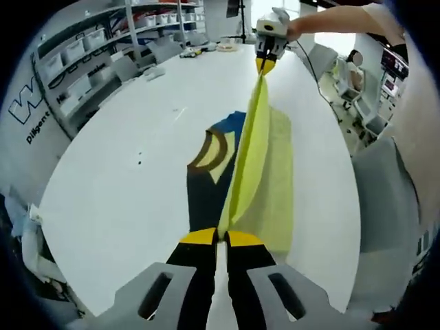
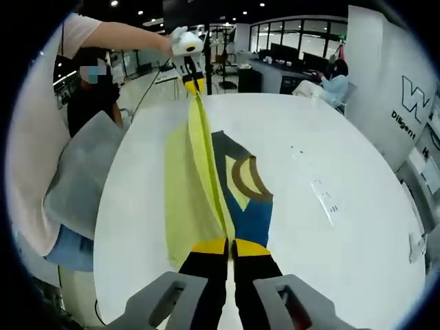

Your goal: Fold the garment on the visible template until the final outline fits inside the template.

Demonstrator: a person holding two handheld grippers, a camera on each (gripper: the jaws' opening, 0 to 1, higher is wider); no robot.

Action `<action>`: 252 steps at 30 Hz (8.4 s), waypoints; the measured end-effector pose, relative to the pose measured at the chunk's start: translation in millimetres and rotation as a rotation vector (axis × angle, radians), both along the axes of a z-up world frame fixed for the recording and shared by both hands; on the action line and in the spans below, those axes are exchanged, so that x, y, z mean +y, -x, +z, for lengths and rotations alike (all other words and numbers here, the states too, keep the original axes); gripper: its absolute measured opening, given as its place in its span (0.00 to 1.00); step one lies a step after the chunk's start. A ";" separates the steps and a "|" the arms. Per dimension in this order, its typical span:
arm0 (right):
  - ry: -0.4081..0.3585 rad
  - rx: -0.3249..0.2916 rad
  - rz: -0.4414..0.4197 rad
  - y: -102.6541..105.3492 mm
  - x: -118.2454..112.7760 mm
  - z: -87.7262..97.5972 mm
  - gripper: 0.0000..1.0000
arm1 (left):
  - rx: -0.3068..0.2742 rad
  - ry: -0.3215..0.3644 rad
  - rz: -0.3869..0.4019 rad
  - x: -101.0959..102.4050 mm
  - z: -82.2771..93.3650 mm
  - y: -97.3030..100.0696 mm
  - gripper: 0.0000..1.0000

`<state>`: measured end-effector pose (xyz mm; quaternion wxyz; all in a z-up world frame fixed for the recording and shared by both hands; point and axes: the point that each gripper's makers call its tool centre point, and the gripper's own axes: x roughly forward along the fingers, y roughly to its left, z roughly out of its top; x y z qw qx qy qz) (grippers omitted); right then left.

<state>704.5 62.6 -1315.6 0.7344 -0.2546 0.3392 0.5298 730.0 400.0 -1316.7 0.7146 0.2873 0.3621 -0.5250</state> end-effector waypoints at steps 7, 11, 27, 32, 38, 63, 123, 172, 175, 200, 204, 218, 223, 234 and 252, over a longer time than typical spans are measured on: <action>-0.004 0.005 -0.065 -30.6 -3.2 -16.3 0.00 | 0.031 0.006 0.084 -1.2 -17.6 -28.2 0.03; 0.006 0.025 -0.083 -41.0 -3.4 -31.9 0.00 | 0.055 0.000 0.110 -2.5 -32.0 -38.3 0.03; 0.045 0.086 -0.193 -74.6 -6.9 -87.3 0.00 | 0.183 0.020 0.329 -2.6 -82.4 -75.5 0.04; 0.060 0.096 -0.218 -79.2 -7.8 -99.3 0.00 | 0.232 0.055 0.410 -4.9 -92.9 -81.1 0.04; 0.090 0.109 -0.270 -82.3 -11.8 -112.5 0.00 | 0.223 0.069 0.476 -1.5 -101.2 -85.9 0.06; -0.108 0.107 -0.468 11.4 -24.5 -101.6 0.16 | 0.182 0.283 0.576 18.0 -79.6 14.8 0.17; -0.222 0.110 -0.433 104.4 -8.8 -120.8 0.00 | 0.121 0.246 0.530 34.3 -120.9 104.1 0.00; -0.341 0.254 -0.508 111.2 11.1 -112.8 0.00 | 0.177 0.224 0.375 13.7 -123.3 119.4 0.01; -0.288 0.272 -0.497 117.2 11.4 -122.7 0.00 | 0.173 0.234 0.403 15.8 -122.2 117.1 0.00; -0.195 -0.013 -0.464 72.7 30.9 -93.1 0.02 | 0.029 0.306 0.391 -22.8 -73.7 84.4 0.04; -0.201 -0.021 -0.383 73.3 72.8 -98.6 0.01 | 0.046 0.310 0.323 -63.6 -83.1 88.6 0.06; -0.189 0.005 -0.128 90.2 189.7 -121.7 0.00 | 0.087 0.212 0.117 -129.5 -128.3 120.1 0.00; -0.208 0.005 -0.120 93.0 195.3 -126.5 0.02 | 0.079 0.232 0.110 -124.3 -125.6 123.8 0.00; -0.118 -0.146 -0.069 101.0 151.6 -126.5 0.02 | 0.071 0.221 0.125 -90.2 -126.9 132.2 0.00; -0.106 -0.160 -0.241 103.2 67.8 -124.2 0.00 | 0.088 0.178 0.206 -25.9 -125.2 137.8 0.00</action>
